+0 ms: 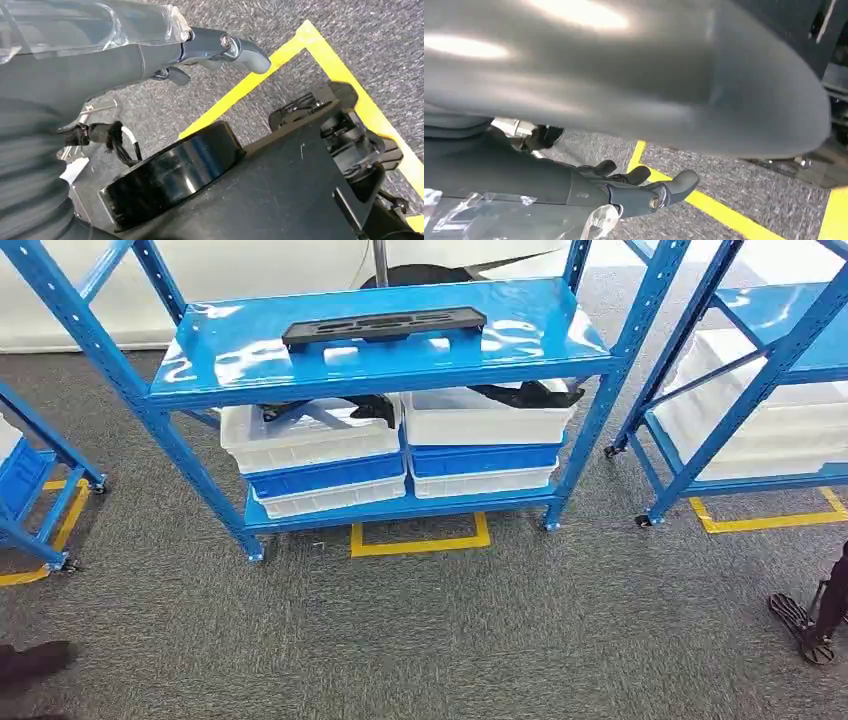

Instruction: Take the parts from the cabinet and place them on the table.

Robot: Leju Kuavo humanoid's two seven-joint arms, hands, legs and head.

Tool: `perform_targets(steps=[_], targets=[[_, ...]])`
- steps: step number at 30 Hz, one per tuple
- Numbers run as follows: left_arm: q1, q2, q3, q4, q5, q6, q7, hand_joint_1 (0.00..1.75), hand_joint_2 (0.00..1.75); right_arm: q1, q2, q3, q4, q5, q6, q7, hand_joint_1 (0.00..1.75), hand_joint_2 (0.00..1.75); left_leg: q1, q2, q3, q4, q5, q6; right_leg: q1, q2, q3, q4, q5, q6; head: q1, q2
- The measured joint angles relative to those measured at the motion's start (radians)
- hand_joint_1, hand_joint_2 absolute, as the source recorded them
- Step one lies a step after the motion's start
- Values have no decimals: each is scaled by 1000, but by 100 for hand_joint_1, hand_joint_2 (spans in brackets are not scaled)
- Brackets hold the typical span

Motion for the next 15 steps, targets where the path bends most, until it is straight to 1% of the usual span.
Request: perform_targets(steps=[1,2,3,4,5,6,7,8,9,10,11,12,13,14,15], targets=[[0,-3,0,0,2,0,0,0,175,0,1,0,0,0,-1,0,0,0,1,0,6,-7,1,2,3,-4,-11,30,-21,6,3,-1],[1,-2,0,0,4,0,0,0,175,0,1,1,0,0,-1,0,0,0,3,2,6,-7,1,6,2,-5,-39,86,-55,8,3,0],[1,-2,0,0,7,0,0,0,175,0,1,2,0,0,-1,0,0,0,3,3,6,-7,1,6,-3,-5,-86,180,-100,11,4,0],[2,-2,0,1,7,0,-1,0,175,2,0,2,0,-1,-1,0,0,0,4,3,6,-7,0,6,-9,-6,-141,286,-139,16,4,0],[2,-2,0,1,7,0,-3,0,175,3,0,2,1,-1,-1,0,0,0,6,3,6,-6,-1,5,-13,-7,-165,329,-147,19,4,0],[2,-2,0,1,7,1,-3,0,175,4,0,2,2,-1,-1,0,0,0,9,3,8,-6,-4,1,-18,-9,-168,322,-125,23,4,0],[2,-1,0,1,7,2,-4,0,175,4,0,2,3,-2,-1,0,0,0,15,2,12,-5,-8,-6,-24,-12,-140,262,-83,29,4,0],[2,-1,0,1,7,2,-4,0,175,3,0,2,3,-2,-1,0,0,0,23,1,18,-3,-14,-15,-30,-15,-91,165,-31,36,4,0],[2,0,0,1,7,2,-5,0,175,3,0,2,3,-3,-1,0,0,0,28,0,23,4,-22,-28,-38,-22,-37,61,16,47,5,0],[2,7,0,5,7,3,-5,0,175,2,3,2,3,-4,0,0,0,0,24,1,20,9,-31,-41,-40,-24,-17,22,0,57,9,0],[1,6,0,5,7,2,-6,0,175,1,4,2,3,-4,0,0,0,0,22,2,20,15,-38,-51,-39,-13,-20,19,4,33,11,0],[2,8,0,6,7,2,-7,0,175,1,4,2,3,-5,0,-1,0,0,21,1,23,10,-37,-52,-35,-13,-22,23,0,22,9,0],[3,8,0,6,6,2,-8,0,175,2,4,3,3,-6,0,-1,0,0,25,1,27,6,-36,-53,-31,-13,-22,25,-3,13,9,0],[2,8,0,6,4,2,-8,0,175,3,4,3,3,-7,0,-1,0,0,28,2,29,3,-37,-56,-29,-13,-22,26,-6,5,9,0],[2,8,0,6,1,2,-8,0,175,2,4,3,3,-9,0,-2,0,0,33,1,31,7,-44,-59,-29,-13,-19,23,-6,-6,9,0]])
